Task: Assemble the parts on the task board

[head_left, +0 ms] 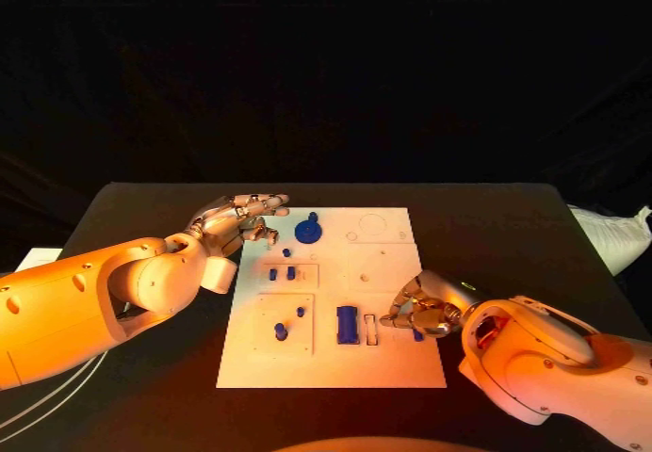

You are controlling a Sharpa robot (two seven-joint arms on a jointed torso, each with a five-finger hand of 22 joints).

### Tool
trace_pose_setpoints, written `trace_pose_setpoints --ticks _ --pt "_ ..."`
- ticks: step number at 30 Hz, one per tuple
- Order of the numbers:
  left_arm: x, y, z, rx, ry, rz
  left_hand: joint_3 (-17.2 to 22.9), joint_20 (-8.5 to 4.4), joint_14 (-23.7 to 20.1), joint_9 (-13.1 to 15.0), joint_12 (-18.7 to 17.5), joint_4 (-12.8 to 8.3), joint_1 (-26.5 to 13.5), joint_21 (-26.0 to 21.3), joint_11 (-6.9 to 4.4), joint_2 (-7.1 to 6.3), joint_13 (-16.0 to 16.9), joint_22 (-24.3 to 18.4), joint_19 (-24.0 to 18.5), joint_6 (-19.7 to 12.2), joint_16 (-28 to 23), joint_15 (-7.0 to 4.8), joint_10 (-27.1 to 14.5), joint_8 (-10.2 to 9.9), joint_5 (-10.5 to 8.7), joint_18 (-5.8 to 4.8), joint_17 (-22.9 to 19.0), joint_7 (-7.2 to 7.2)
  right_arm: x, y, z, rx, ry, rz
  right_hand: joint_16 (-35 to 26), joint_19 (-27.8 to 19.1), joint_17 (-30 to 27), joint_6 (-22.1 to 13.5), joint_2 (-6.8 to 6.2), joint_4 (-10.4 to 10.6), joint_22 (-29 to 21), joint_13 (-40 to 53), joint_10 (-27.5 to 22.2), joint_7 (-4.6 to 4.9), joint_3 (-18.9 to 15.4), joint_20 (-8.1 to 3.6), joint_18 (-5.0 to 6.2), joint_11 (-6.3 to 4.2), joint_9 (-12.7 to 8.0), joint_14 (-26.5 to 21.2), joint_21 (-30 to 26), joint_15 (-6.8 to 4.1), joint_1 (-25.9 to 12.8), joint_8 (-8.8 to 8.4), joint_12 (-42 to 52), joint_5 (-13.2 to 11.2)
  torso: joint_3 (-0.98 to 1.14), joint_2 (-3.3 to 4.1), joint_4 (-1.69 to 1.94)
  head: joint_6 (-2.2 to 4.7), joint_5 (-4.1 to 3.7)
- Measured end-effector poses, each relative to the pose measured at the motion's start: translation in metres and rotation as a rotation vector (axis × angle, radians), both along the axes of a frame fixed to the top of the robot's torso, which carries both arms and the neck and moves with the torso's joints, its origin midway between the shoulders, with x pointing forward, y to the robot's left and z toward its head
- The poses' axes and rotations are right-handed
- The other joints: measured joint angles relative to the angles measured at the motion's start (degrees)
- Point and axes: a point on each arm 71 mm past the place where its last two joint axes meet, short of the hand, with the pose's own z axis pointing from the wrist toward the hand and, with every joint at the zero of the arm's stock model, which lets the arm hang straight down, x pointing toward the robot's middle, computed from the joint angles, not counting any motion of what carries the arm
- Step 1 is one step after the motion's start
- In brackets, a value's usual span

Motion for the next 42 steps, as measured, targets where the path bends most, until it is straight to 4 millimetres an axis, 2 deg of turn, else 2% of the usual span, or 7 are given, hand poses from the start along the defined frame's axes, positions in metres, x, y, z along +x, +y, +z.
trace_pose_setpoints --ticks 4,5,12,15,20,32,42 --pt "0.0 0.0 0.0 0.0 0.0 0.0 0.0 0.0 0.0 0.0 0.0 0.0 0.0 -0.22 -0.21 0.0 0.0 -0.14 0.0 0.0 0.0 0.0 -0.2 0.0 0.0 0.0 -0.11 0.0 0.001 -0.018 0.007 -0.017 -0.014 -0.03 -0.03 0.0 0.0 -0.69 0.39 0.06 0.0 -0.58 -0.34 0.62 0.06 0.06 0.0 0.34 -0.81 0.22 0.0 0.22 0.39 -1.18 -1.1 1.06 -0.02 -0.03 -0.13 0.07 -0.18" --pt "0.0 0.0 0.0 0.0 0.0 -0.001 0.0 0.0 0.0 0.0 0.0 0.0 0.0 -0.22 -0.21 0.0 0.0 -0.14 0.0 0.0 0.0 0.0 -0.21 0.0 0.0 0.0 -0.12 0.0 0.0 -0.021 0.008 -0.021 -0.017 -0.033 -0.03 0.0 0.0 -0.7 0.52 0.21 0.0 -0.74 -0.48 0.62 0.21 0.44 0.01 0.48 -0.98 0.09 0.0 0.35 0.53 -1.3 -1.25 1.07 -0.02 -0.03 -0.15 0.09 -0.23" --pt "-0.001 -0.001 0.0 -0.001 0.0 -0.002 0.0 0.0 0.0 0.0 0.0 0.0 0.0 -0.22 -0.21 0.0 -0.01 -0.15 0.0 0.0 0.0 0.0 -0.2 0.0 0.0 0.0 -0.12 0.0 0.0 -0.029 0.01 -0.065 -0.048 -0.022 -0.03 -0.01 -0.01 0.31 1.03 1.56 -0.01 -0.66 -0.48 0.32 -0.45 0.45 0.01 0.48 -1.54 0.0 0.0 0.44 -0.01 -1.3 -1.25 1.38 0.01 -0.03 -0.26 0.19 -0.68" --pt "-0.001 -0.001 0.0 -0.001 0.0 -0.002 0.0 0.0 0.0 0.0 0.0 0.0 0.0 -0.22 -0.21 0.0 -0.01 -0.14 0.0 0.0 0.0 0.0 -0.2 0.0 0.0 0.0 -0.11 0.0 0.001 -0.032 0.008 -0.101 -0.06 -0.015 -0.03 -0.01 -0.01 1.08 0.57 3.14 -0.01 -0.55 -0.48 0.13 -1.07 0.45 0.01 0.48 -1.73 0.0 0.0 0.43 -1.54 -1.3 -1.26 1.52 -0.02 -0.03 -0.24 0.25 -0.92" --pt "-0.001 0.0 0.0 -0.001 0.0 -0.002 0.0 0.0 0.0 0.0 0.0 0.0 0.0 -0.22 -0.21 0.0 -0.01 -0.14 0.0 0.0 0.0 0.0 -0.2 0.0 0.0 0.0 -0.11 0.0 0.001 -0.034 0.003 -0.151 -0.064 -0.01 -0.03 -0.01 0.04 1.82 -0.24 4.74 -0.01 -0.26 -0.17 -0.02 -2.56 0.45 0.01 0.17 -1.84 0.0 0.0 0.43 -2.35 -1.3 -1.25 4.05 -0.02 -0.02 -0.13 0.34 -1.12" --pt "-0.001 0.0 0.0 0.0 0.001 -0.002 0.0 0.0 0.0 0.0 0.0 0.0 0.0 -0.22 -0.21 0.0 -0.02 -0.14 0.0 0.0 0.0 0.0 -0.2 0.0 0.0 -0.01 -0.11 0.0 0.001 -0.025 -0.007 -0.211 -0.048 0.025 -0.03 -0.01 0.03 2.39 -0.47 5.54 -0.02 -0.14 0.04 -0.18 -3.36 0.45 0.01 -0.04 -1.84 0.0 0.0 0.43 -2.56 -1.51 -1.25 2.75 -0.05 -0.01 -0.08 0.18 -0.93" --pt "-0.001 0.0 0.0 0.0 0.001 -0.002 0.0 0.0 0.0 0.0 0.0 0.0 0.0 -0.22 -0.21 0.0 -0.03 -0.13 0.0 0.0 0.0 0.0 -0.2 0.0 0.0 0.0 -0.1 0.0 0.001 -0.021 -0.01 -0.241 -0.034 0.053 -0.03 -0.01 0.03 2.57 -1.87 5.42 -0.03 -0.01 0.04 -0.36 -3.76 0.45 0.01 -0.03 -1.72 0.0 0.0 0.43 -1.17 -1.51 -1.25 1.48 -0.05 -0.02 -0.08 0.03 -0.79"
